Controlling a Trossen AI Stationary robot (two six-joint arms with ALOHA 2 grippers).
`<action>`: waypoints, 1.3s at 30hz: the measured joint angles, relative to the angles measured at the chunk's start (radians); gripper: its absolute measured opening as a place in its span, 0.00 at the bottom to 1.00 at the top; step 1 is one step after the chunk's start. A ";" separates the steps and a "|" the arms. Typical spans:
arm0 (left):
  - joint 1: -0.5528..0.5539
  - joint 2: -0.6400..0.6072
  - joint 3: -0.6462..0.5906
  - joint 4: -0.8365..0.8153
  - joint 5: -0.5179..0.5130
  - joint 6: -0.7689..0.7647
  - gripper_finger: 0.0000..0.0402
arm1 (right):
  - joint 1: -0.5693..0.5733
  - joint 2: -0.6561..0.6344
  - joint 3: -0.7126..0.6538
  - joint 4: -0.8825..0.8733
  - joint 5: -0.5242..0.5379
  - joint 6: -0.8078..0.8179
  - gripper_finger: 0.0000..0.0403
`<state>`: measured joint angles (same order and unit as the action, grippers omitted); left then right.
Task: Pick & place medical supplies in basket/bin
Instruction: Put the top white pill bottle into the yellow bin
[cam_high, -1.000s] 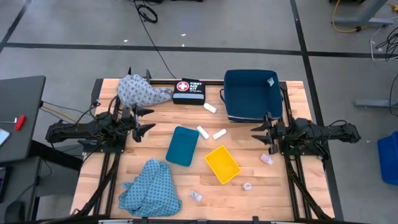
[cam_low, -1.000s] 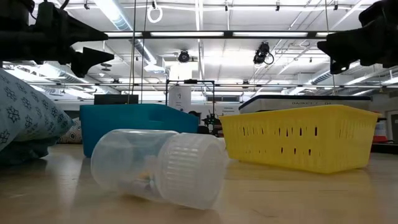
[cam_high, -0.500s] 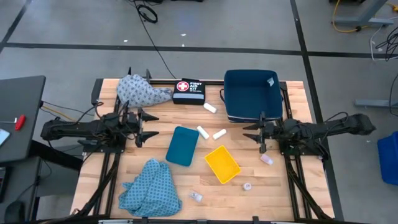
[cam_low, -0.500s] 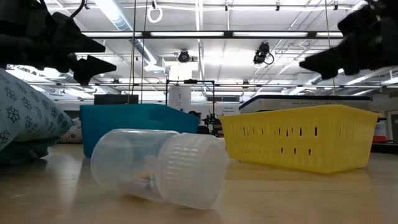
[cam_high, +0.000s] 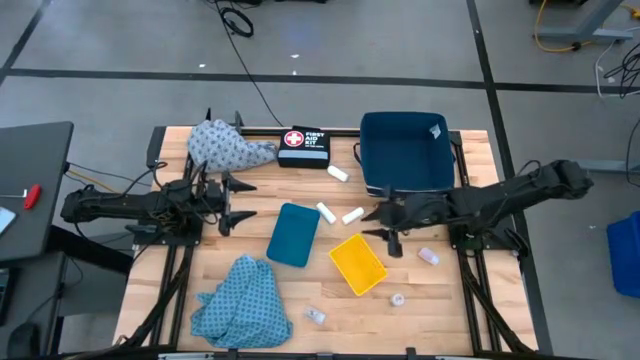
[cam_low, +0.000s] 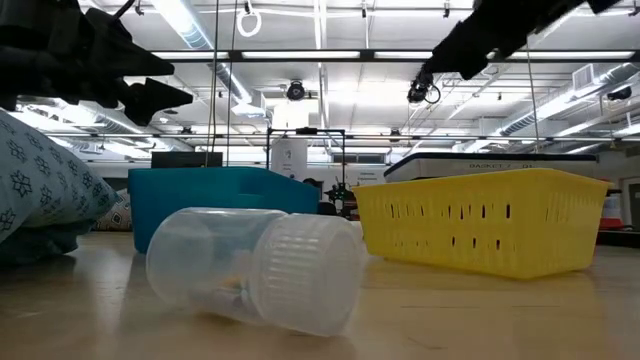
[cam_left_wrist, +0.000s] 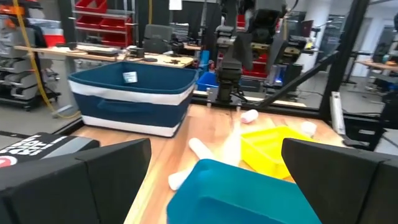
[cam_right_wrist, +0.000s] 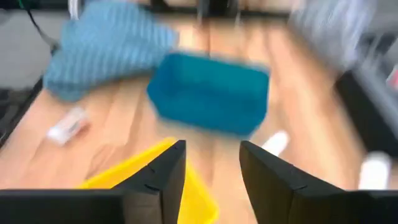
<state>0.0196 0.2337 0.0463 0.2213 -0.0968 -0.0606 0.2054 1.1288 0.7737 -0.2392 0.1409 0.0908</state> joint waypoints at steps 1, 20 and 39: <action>0.000 0.000 0.000 0.000 0.012 -0.002 0.91 | 0.002 0.031 0.040 -0.090 -0.003 0.030 0.44; 0.000 0.000 0.003 -0.016 0.125 0.005 0.91 | 0.160 0.337 0.245 -0.994 -0.148 0.526 0.66; 0.000 0.000 0.003 -0.018 0.151 0.005 0.91 | 0.315 0.331 -0.010 -0.787 -0.247 0.839 0.66</action>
<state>0.0193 0.2337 0.0494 0.2031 0.0544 -0.0555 0.5201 1.4603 0.7636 -1.0266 -0.1066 0.9297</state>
